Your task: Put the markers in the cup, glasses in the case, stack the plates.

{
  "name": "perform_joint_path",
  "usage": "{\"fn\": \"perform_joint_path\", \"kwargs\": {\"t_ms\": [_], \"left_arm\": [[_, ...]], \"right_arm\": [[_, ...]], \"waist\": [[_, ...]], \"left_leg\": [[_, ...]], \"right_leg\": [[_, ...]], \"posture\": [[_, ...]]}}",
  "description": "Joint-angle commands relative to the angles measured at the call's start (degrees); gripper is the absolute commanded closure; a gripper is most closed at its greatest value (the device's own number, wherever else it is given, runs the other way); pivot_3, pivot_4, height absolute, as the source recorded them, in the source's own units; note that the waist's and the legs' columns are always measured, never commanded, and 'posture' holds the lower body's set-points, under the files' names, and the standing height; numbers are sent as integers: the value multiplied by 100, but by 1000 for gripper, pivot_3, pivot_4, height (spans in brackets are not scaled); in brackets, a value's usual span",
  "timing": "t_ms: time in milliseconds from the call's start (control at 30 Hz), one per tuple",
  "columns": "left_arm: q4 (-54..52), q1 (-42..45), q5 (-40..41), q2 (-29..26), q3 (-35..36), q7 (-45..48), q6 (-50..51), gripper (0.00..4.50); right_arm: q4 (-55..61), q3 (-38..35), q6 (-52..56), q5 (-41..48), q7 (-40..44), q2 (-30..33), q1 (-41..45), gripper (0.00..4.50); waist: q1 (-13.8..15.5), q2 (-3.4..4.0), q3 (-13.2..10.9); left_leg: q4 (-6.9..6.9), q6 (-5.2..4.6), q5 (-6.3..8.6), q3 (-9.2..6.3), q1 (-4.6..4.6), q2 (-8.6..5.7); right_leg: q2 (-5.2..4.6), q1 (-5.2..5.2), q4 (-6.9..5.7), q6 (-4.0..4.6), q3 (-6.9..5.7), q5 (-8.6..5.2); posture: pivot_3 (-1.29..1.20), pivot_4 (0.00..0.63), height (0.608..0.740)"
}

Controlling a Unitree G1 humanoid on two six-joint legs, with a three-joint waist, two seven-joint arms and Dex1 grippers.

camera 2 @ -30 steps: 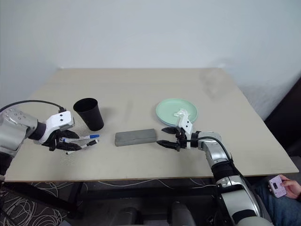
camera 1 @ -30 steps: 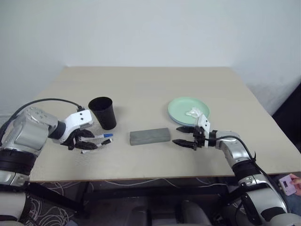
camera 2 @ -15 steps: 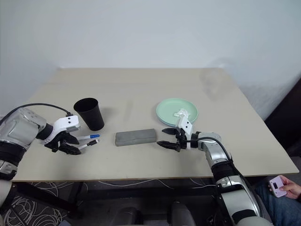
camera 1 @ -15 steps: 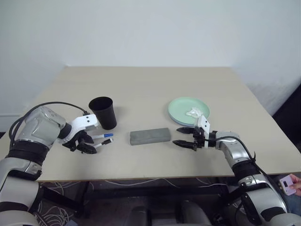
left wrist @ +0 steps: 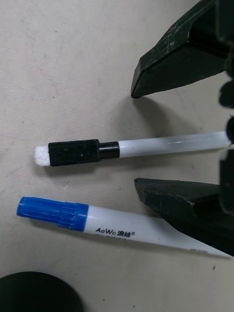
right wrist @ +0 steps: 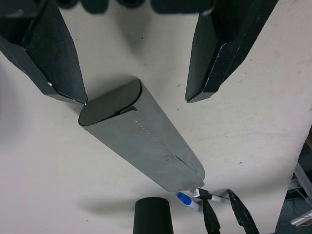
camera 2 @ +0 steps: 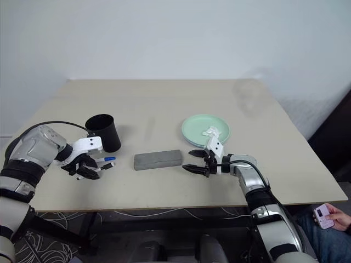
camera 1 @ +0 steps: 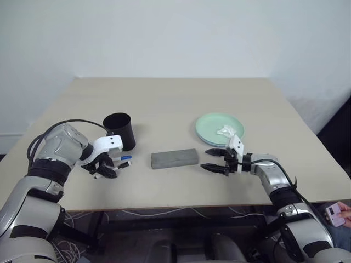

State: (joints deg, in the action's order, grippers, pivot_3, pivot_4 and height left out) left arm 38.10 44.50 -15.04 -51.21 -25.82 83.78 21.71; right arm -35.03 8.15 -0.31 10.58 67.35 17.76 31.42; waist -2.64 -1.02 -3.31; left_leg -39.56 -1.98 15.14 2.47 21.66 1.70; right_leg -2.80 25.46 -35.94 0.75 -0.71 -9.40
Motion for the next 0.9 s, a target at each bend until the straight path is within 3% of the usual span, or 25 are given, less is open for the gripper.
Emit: {"fn": "perform_joint_path", "kwargs": {"t_ms": [33,233,267,533,667,900], "left_arm": [[100,130,-189,3,-24,-75,-61,2300],[44,53,-176,28,48,-85,-34,4336],[0,27,-159,16,69,-77,-16,4426],[-626,-256,172,-133,344,97,-48,4426],[-1759,-715,1070,-344,925,677,-55,4426],[-2420,-750,2394,94,2247,98,88,4426]], "right_arm": [[78,-103,-116,41,-29,18,168,1004],[39,-105,-144,34,-39,15,187,1004],[39,-103,-147,33,-39,17,189,1004],[39,-94,-155,30,-20,37,185,1004],[31,-89,-163,20,-9,50,182,1004],[68,-85,-164,17,3,64,176,1004]], "waist": [[-1,0,0],[-6,0,0],[-6,0,0],[-6,0,0],[-4,-1,-1],[0,-2,-2]], "left_leg": [[0,0,0,-1,0,0],[-1,0,0,1,-1,0],[-1,0,0,0,0,0],[-1,0,0,0,2,0],[0,0,1,0,6,1],[-5,-1,0,-3,5,1]], "right_leg": [[0,0,-2,0,0,0],[0,0,-1,0,2,0],[0,0,-1,0,2,0],[-1,1,1,0,2,0],[-2,5,3,0,2,0],[-2,1,4,1,1,-1]], "posture": [[0,0,721],[0,0,721],[0,0,721],[0,0,721],[0,0,721],[0,0,721]]}}
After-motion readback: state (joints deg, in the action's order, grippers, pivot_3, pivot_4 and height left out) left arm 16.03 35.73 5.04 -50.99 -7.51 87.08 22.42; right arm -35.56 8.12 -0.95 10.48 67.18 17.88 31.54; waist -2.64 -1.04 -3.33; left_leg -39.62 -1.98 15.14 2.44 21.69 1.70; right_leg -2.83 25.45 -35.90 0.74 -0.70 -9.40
